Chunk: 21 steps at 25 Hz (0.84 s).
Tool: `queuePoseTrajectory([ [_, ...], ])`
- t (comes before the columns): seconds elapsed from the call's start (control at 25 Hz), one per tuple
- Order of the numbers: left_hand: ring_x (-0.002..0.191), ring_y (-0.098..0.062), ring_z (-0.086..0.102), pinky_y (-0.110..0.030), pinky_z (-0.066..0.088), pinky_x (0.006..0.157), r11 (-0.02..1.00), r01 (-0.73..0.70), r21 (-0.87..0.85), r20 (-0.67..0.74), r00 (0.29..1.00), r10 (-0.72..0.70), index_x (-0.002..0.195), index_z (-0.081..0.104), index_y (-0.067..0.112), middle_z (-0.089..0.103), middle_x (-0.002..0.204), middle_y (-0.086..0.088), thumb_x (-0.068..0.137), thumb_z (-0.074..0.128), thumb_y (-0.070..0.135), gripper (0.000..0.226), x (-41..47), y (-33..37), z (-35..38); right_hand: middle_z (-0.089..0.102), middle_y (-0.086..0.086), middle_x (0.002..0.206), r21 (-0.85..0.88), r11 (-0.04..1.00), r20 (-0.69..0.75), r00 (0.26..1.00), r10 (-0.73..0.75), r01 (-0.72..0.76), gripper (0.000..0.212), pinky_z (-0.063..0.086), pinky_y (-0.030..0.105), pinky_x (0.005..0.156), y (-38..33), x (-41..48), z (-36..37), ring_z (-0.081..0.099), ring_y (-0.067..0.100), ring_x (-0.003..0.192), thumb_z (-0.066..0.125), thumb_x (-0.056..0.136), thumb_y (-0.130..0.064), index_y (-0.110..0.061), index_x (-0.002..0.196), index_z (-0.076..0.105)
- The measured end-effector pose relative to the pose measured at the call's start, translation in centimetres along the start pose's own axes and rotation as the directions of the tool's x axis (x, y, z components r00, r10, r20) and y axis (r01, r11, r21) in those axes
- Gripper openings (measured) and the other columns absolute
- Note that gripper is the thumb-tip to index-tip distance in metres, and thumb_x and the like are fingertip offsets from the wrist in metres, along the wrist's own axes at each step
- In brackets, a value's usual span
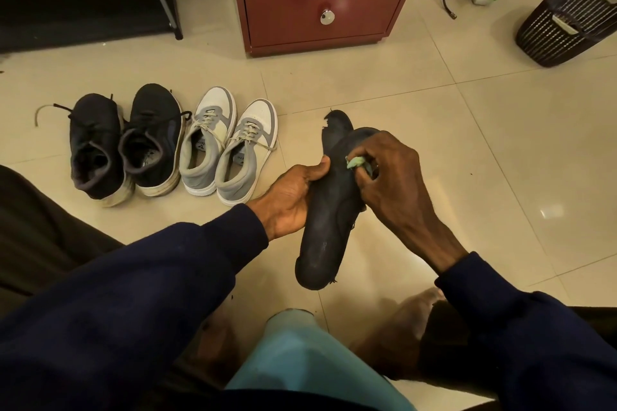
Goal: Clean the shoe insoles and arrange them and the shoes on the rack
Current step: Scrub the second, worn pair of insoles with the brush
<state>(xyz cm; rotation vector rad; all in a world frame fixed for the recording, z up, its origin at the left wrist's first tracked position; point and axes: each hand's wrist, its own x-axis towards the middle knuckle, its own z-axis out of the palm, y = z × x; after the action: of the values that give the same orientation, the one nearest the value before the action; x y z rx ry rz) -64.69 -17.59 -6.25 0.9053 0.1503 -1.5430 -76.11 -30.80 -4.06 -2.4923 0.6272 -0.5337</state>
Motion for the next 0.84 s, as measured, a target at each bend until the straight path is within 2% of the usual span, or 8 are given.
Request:
queuePoseTrajectory([
  [0.16,0.09,-0.024,0.07,-0.04,0.057,0.092,1.0,-0.01,0.013,-0.043,0.999,0.01,0.106,0.07,0.009,0.071,0.101,-0.013,0.105,0.052,0.036,0.033,0.0,0.0,-0.4,0.069,0.005,0.094,0.115,0.991,0.238,0.967,-0.093,0.067,0.012,0.047,0.01,0.08,-1.9,-1.0,1.0,0.059,0.01,0.084,0.074,0.083,-0.003,-0.01,0.093,0.073],
  [0.36,0.1,-0.029,0.073,-0.044,0.058,0.095,1.0,-0.009,-0.01,-0.013,1.0,0.009,0.125,0.066,0.006,0.073,0.115,-0.016,0.107,0.05,0.034,0.037,0.0,0.3,-0.2,0.068,0.005,0.09,0.011,0.999,-0.005,0.999,-0.032,0.032,0.014,0.052,0.024,0.078,-0.7,-0.1,0.3,0.058,0.011,0.081,0.071,0.081,0.002,-0.009,0.09,0.071],
  [0.44,0.096,-0.026,0.072,-0.04,0.058,0.093,1.0,-0.004,0.002,-0.02,1.0,0.004,0.118,0.068,0.007,0.073,0.109,-0.014,0.106,0.052,0.038,0.038,0.0,0.6,-0.4,0.068,0.002,0.091,0.077,0.994,0.142,0.986,-0.085,0.074,0.017,0.052,0.019,0.077,-2.4,-1.1,0.6,0.059,0.009,0.081,0.072,0.08,0.002,-0.011,0.09,0.072],
  [0.56,0.096,-0.024,0.071,-0.036,0.058,0.093,1.0,0.0,0.021,-0.039,0.999,0.001,0.122,0.067,0.004,0.071,0.11,-0.012,0.103,0.056,0.041,0.043,0.2,0.4,-0.9,0.069,-0.003,0.09,0.206,0.973,0.422,0.889,-0.18,0.099,0.019,0.052,0.015,0.074,-4.2,-1.9,0.0,0.062,0.007,0.08,0.071,0.078,0.002,-0.013,0.09,0.075],
  [0.6,0.101,-0.025,0.07,-0.037,0.057,0.097,1.0,-0.009,0.017,-0.028,1.0,0.009,0.13,0.064,0.004,0.07,0.115,-0.013,0.104,0.055,0.041,0.047,0.3,0.4,-1.0,0.07,-0.004,0.089,0.199,0.975,0.409,0.896,-0.172,0.096,0.019,0.053,0.017,0.073,-3.7,-1.4,-0.2,0.063,0.007,0.079,0.072,0.078,0.001,-0.013,0.09,0.076],
  [0.68,0.11,-0.029,0.068,-0.044,0.053,0.105,0.999,-0.033,-0.01,0.022,0.999,0.033,0.139,0.058,0.004,0.068,0.124,-0.016,0.106,0.051,0.041,0.05,0.5,0.6,-1.0,0.069,-0.002,0.087,0.093,0.992,0.219,0.97,-0.107,0.089,0.017,0.056,0.028,0.073,-2.0,-0.4,-0.7,0.062,0.008,0.077,0.073,0.078,0.001,-0.013,0.088,0.075],
  [0.76,0.114,-0.031,0.067,-0.048,0.049,0.108,0.998,-0.054,-0.03,0.043,0.998,0.055,0.143,0.054,0.003,0.066,0.13,-0.018,0.107,0.048,0.041,0.053,0.6,0.8,-1.0,0.068,0.002,0.087,0.01,0.997,0.09,0.993,-0.078,0.077,0.016,0.055,0.034,0.074,-1.7,-0.3,-0.8,0.061,0.013,0.078,0.073,0.078,0.002,-0.012,0.087,0.073],
  [0.84,0.114,-0.028,0.067,-0.043,0.051,0.107,0.998,-0.065,-0.014,0.033,0.997,0.065,0.145,0.053,0.003,0.066,0.131,-0.017,0.107,0.049,0.042,0.055,0.6,1.0,-1.1,0.068,0.0,0.088,0.103,0.989,0.227,0.966,-0.124,0.103,0.019,0.053,0.025,0.074,-3.5,-1.3,-0.2,0.06,0.009,0.078,0.072,0.077,0.003,-0.012,0.088,0.073],
])
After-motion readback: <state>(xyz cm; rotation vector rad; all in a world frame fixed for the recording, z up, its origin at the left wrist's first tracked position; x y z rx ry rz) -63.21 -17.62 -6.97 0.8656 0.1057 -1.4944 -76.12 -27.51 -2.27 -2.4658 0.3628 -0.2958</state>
